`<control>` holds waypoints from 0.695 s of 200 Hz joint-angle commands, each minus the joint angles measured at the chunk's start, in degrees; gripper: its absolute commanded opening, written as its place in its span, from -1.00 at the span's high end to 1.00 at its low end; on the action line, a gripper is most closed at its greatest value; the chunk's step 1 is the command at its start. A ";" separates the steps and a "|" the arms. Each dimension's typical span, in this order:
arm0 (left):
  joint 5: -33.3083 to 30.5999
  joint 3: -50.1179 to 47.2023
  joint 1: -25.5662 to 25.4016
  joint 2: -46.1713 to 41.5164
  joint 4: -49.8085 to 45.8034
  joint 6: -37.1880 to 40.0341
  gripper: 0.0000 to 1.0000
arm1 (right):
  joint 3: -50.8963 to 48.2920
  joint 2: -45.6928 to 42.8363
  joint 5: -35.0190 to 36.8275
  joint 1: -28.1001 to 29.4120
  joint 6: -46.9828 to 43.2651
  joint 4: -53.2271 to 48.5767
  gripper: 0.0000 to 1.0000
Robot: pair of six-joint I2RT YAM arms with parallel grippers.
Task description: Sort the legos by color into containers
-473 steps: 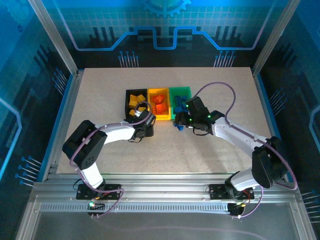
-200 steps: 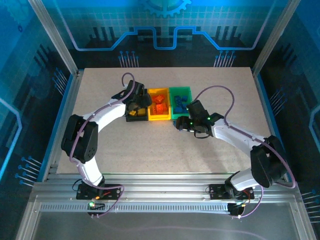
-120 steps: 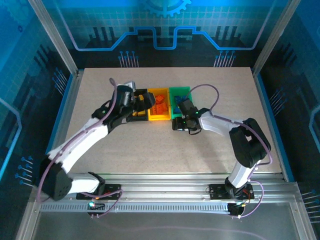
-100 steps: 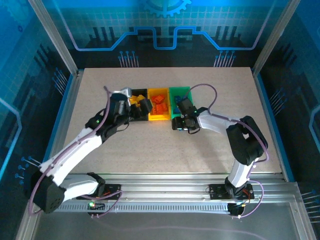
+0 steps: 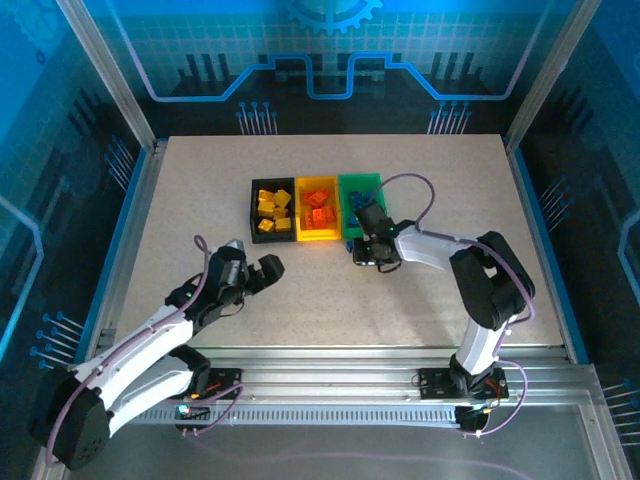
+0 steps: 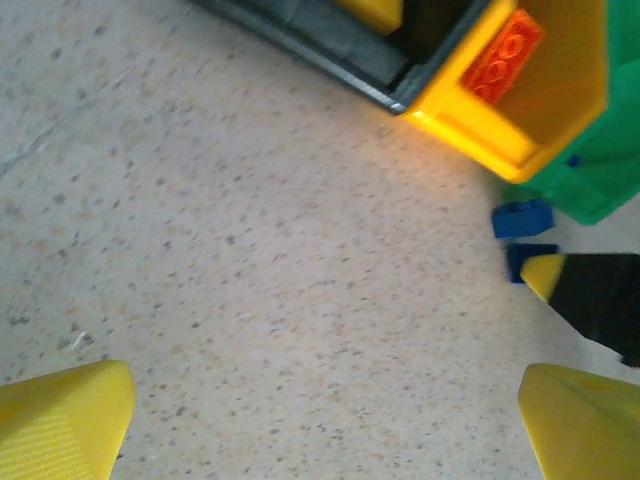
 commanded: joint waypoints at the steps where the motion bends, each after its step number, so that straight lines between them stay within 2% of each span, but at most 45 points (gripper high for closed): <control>1: 0.12 -1.73 -0.03 0.15 4.94 -2.43 -0.98 | -3.47 -6.32 -0.21 0.87 1.21 -0.89 0.57; 26: 0.48 -3.34 -0.07 0.52 5.78 -2.10 -0.98 | -5.33 -14.14 1.04 1.39 2.29 -2.74 0.57; 52: 1.38 -4.79 -0.14 1.22 6.97 -2.94 -0.98 | 0.39 -16.09 3.45 0.79 2.15 -6.00 0.52; 139: 1.44 -4.10 -0.14 -3.27 1.46 -2.36 -0.98 | 32.26 11.59 11.28 -4.34 4.32 -17.26 0.36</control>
